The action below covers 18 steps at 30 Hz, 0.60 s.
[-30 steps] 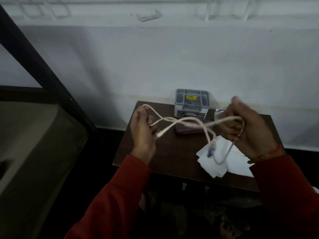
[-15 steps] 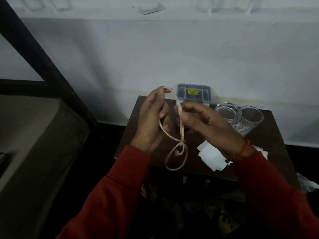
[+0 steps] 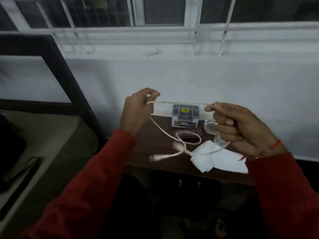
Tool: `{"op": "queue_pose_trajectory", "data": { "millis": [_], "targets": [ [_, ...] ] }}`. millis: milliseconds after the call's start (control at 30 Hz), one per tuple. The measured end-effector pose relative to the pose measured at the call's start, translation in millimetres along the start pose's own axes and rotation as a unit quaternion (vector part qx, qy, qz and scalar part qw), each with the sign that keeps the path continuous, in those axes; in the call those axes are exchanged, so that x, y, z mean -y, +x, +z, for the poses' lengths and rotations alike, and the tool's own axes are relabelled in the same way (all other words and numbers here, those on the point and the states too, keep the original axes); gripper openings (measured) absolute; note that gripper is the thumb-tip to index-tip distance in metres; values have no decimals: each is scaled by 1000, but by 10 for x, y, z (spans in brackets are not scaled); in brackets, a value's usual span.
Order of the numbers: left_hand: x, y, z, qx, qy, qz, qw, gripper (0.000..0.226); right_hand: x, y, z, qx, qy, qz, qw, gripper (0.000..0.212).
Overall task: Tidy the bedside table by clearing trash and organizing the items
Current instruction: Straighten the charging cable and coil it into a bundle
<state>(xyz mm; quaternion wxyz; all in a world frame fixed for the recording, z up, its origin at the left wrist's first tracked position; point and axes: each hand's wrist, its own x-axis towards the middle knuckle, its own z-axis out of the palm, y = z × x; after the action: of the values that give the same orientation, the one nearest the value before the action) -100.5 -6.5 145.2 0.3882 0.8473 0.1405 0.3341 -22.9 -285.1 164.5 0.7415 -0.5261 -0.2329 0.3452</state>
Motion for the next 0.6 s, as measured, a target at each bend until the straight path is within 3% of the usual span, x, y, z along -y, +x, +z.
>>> {"op": "queue_pose_trajectory", "data": {
  "millis": [33,67,100,133,167,200,233,300,400,500,600],
  "targets": [
    [-19,56,-69,0,-119,-102,988,21,60,-77,-44,-1,-49,6,999,27],
    [-46,85,-140,31,-232,-210,949,18,105,-136,-84,-35,-123,-3,992,28],
    [-74,98,-220,56,-273,-274,921,15,143,-178,-115,-91,-228,-24,969,25],
    [-107,103,-302,70,-232,-277,930,17,185,-201,-135,-158,-339,-56,926,19],
    [-99,96,-363,80,-99,-210,969,31,235,-207,-149,-226,-421,-97,873,14],
    [-90,64,-429,78,82,-109,988,47,291,-211,-168,-280,-456,-138,834,10],
    [-107,1,-494,58,223,-3,973,54,350,-229,-180,-315,-447,-177,818,9],
    [-109,-49,-651,82,309,143,936,50,511,-262,-197,-368,-369,-249,817,11],
    [72,-67,-909,169,369,213,889,38,777,-309,-288,-441,-237,-301,812,22],
    [318,-107,-1182,177,324,188,910,31,1057,-374,-413,-456,-87,-279,841,19],
    [496,-108,-1414,155,202,34,967,36,1220,-470,-512,-437,7,-222,871,10]
  ]
}}
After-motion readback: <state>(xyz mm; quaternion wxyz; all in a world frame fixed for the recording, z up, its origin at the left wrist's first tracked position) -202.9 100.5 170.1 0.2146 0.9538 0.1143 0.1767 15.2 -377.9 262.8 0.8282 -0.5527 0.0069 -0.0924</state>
